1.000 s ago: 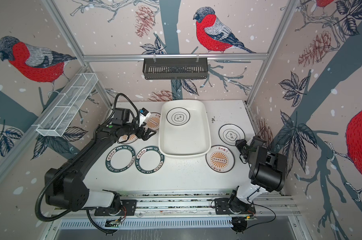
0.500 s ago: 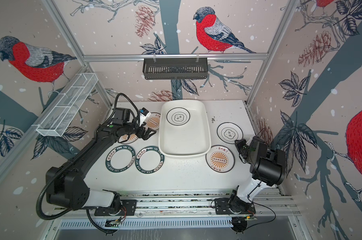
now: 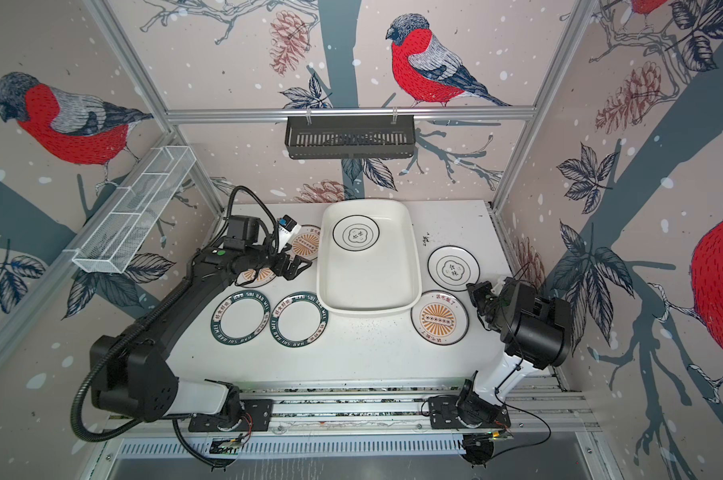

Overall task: Place the plates into the plastic bin on the countertop
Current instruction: 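Lift the gripped plate upright and move it toward the bin with the right gripper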

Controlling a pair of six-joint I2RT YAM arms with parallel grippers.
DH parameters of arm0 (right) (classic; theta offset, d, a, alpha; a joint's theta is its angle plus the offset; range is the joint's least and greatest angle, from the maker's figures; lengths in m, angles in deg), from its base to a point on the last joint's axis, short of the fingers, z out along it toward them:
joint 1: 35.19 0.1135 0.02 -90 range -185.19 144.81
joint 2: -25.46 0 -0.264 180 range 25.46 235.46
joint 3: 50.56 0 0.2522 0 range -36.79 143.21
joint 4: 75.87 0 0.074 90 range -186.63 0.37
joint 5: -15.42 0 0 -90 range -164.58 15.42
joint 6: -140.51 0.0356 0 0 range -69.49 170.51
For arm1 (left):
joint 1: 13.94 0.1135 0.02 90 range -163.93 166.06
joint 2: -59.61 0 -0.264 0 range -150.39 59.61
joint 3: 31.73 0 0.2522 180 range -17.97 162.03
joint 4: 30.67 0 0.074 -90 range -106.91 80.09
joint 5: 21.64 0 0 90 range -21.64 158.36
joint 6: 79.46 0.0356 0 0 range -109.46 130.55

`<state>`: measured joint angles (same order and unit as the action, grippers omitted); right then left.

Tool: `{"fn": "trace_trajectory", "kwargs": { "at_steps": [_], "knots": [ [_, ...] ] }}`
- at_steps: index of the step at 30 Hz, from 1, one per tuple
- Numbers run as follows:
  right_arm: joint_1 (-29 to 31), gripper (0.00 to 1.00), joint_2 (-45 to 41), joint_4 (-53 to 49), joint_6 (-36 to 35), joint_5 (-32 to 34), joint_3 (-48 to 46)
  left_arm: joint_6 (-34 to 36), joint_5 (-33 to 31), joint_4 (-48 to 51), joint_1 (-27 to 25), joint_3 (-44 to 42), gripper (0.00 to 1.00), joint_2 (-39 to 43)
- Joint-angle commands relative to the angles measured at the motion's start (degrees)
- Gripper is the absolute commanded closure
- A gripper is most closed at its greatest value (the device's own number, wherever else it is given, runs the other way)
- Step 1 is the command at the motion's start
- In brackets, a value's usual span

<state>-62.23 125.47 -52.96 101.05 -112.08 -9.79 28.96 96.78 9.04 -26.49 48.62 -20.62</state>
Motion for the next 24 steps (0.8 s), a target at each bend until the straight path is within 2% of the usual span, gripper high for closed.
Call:
{"fn": "trace_trajectory", "kwargs": {
  "at_steps": [1,11,24],
  "knots": [
    [-0.33,0.96,0.48,-6.56,-0.68,2.08,-0.96,0.62,0.12,-0.47,-0.19,0.5,0.02,0.51],
    [-1.91,0.98,-2.11,-4.33,1.88,0.26,-1.26,0.31,-0.73,-0.95,-0.19,0.43,0.02,1.11],
    [-3.1,0.98,-9.21,-11.08,0.36,0.14,2.89,-0.31,-0.57,-1.24,-0.19,0.67,0.02,1.73]
  ]
}}
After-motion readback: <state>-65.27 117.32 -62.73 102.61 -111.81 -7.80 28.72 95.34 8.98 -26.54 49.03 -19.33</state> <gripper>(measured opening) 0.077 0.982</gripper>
